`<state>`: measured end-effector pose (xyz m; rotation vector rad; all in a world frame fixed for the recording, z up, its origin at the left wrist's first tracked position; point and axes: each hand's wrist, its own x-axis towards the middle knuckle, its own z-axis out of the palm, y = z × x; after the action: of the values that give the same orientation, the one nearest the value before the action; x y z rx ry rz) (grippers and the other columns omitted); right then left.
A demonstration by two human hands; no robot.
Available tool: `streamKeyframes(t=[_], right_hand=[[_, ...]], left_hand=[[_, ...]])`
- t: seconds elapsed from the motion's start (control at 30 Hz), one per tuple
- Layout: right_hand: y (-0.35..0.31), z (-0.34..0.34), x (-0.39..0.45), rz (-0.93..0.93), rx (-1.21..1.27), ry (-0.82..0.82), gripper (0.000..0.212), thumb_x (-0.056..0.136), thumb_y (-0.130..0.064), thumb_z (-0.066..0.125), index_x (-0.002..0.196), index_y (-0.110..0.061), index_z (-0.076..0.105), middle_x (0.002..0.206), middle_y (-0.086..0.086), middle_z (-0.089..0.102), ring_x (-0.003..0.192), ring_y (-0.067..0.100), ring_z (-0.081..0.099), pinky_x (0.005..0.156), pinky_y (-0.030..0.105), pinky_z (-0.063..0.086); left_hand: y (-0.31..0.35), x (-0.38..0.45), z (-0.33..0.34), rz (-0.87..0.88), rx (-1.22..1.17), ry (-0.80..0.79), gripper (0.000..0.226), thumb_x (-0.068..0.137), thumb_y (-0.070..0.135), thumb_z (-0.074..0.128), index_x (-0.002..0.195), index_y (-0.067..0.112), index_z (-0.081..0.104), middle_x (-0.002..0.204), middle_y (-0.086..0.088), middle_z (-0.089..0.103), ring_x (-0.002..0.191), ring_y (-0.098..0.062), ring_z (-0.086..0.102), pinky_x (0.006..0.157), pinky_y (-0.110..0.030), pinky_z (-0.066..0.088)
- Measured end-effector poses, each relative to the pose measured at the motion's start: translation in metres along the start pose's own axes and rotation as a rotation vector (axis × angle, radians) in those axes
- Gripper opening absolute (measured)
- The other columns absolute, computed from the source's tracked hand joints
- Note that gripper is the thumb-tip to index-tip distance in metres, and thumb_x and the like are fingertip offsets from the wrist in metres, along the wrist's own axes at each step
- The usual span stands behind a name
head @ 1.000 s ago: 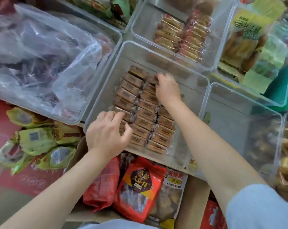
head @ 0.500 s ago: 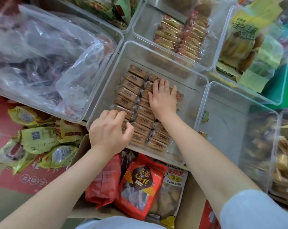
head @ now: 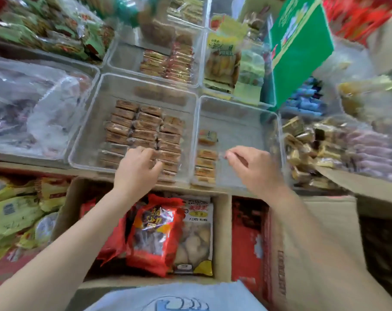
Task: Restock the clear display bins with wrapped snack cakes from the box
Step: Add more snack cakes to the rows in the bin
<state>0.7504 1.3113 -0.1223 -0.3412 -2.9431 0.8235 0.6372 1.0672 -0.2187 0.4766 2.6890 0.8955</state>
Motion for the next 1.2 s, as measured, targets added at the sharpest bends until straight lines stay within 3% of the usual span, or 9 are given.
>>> streamKeyframes(t=[0.2, 0.3, 0.37, 0.5, 0.6, 0.77, 0.9, 1.0, 1.2], right_hand=[[0.074, -0.113, -0.123, 0.199, -0.084, 0.312, 0.022, 0.100, -0.021, 0.056, 0.087, -0.012, 0.070, 0.068, 0.001, 0.062, 0.064, 0.016, 0.055, 0.062, 0.033, 0.038], [0.110, -0.145, -0.181, 0.290, -0.069, 0.344, 0.024, 0.101, -0.020, 0.052, 0.092, -0.009, 0.072, 0.080, 0.004, 0.069, 0.075, 0.020, 0.062, 0.070, 0.035, 0.048], [0.133, -0.158, -0.213, 0.336, -0.074, 0.308, 0.023, 0.101, -0.022, 0.052, 0.098, -0.013, 0.073, 0.086, -0.003, 0.069, 0.078, 0.013, 0.062, 0.072, 0.033, 0.050], [0.176, -0.164, -0.255, 0.373, -0.074, 0.180, 0.024, 0.103, -0.027, 0.049, 0.099, -0.018, 0.071, 0.078, -0.017, 0.059, 0.072, 0.001, 0.056, 0.064, 0.018, 0.042], [0.202, -0.154, -0.264, 0.360, -0.094, 0.015, 0.029, 0.104, -0.030, 0.046, 0.100, -0.015, 0.071, 0.090, -0.005, 0.069, 0.082, 0.010, 0.062, 0.072, 0.030, 0.050], [0.252, -0.123, -0.242, 0.373, -0.254, -0.323, 0.028, 0.102, -0.030, 0.048, 0.109, -0.017, 0.071, 0.104, 0.004, 0.070, 0.094, 0.024, 0.065, 0.080, 0.037, 0.054], [0.284, -0.081, -0.220, 0.405, -0.340, -0.629, 0.019, 0.099, -0.021, 0.053, 0.108, -0.018, 0.069, 0.103, 0.003, 0.068, 0.087, 0.021, 0.064, 0.069, 0.032, 0.052], [0.301, -0.038, -0.220, 0.324, -0.367, -0.818, 0.026, 0.096, -0.025, 0.059, 0.118, -0.015, 0.067, 0.119, 0.007, 0.066, 0.102, 0.026, 0.064, 0.088, 0.040, 0.055], [0.316, -0.013, -0.212, 0.280, -0.452, -0.952, 0.049, 0.089, -0.038, 0.069, 0.133, -0.018, 0.059, 0.130, 0.006, 0.061, 0.116, 0.029, 0.060, 0.096, 0.039, 0.051]], left_hand=[[0.161, -0.120, 0.082, 0.319, -0.302, -0.432, 0.031, 0.091, 0.035, 0.058, 0.118, 0.024, 0.068, 0.111, 0.007, 0.062, 0.105, -0.014, 0.061, 0.094, -0.034, 0.049], [0.217, -0.167, 0.120, 0.421, -0.366, -0.531, 0.047, 0.096, 0.034, 0.063, 0.141, 0.030, 0.050, 0.139, 0.011, 0.046, 0.123, -0.005, 0.050, 0.104, -0.031, 0.045], [0.247, -0.184, 0.135, 0.419, -0.443, -0.539, 0.064, 0.093, 0.047, 0.063, 0.150, 0.042, 0.033, 0.153, 0.016, 0.030, 0.134, -0.003, 0.038, 0.107, -0.029, 0.041], [0.295, -0.208, 0.162, 0.416, -0.513, -0.576, 0.076, 0.087, 0.060, 0.061, 0.150, 0.059, 0.019, 0.162, 0.028, 0.000, 0.150, -0.008, 0.015, 0.116, -0.034, 0.027], [0.311, -0.224, 0.183, 0.410, -0.442, -0.500, 0.071, 0.095, 0.044, 0.064, 0.152, 0.053, 0.023, 0.160, 0.033, -0.010, 0.154, -0.010, 0.002, 0.119, -0.040, 0.018], [0.310, -0.237, 0.201, 0.334, -0.503, -0.423, 0.066, 0.101, 0.022, 0.054, 0.155, 0.046, 0.024, 0.161, 0.034, -0.008, 0.152, 0.001, -0.002, 0.123, -0.050, 0.023], [0.311, -0.238, 0.203, 0.313, -0.509, -0.403, 0.068, 0.100, 0.021, 0.052, 0.156, 0.046, 0.022, 0.161, 0.034, -0.006, 0.152, 0.003, -0.001, 0.124, -0.047, 0.018], [0.311, -0.238, 0.201, 0.291, -0.495, -0.417, 0.071, 0.101, 0.016, 0.053, 0.155, 0.049, 0.020, 0.160, 0.037, -0.006, 0.151, 0.004, 0.000, 0.124, -0.051, 0.020], [0.314, -0.235, 0.198, 0.274, -0.523, -0.426, 0.071, 0.093, 0.029, 0.050, 0.154, 0.051, 0.022, 0.161, 0.036, -0.004, 0.151, 0.006, 0.002, 0.123, -0.054, 0.023]])
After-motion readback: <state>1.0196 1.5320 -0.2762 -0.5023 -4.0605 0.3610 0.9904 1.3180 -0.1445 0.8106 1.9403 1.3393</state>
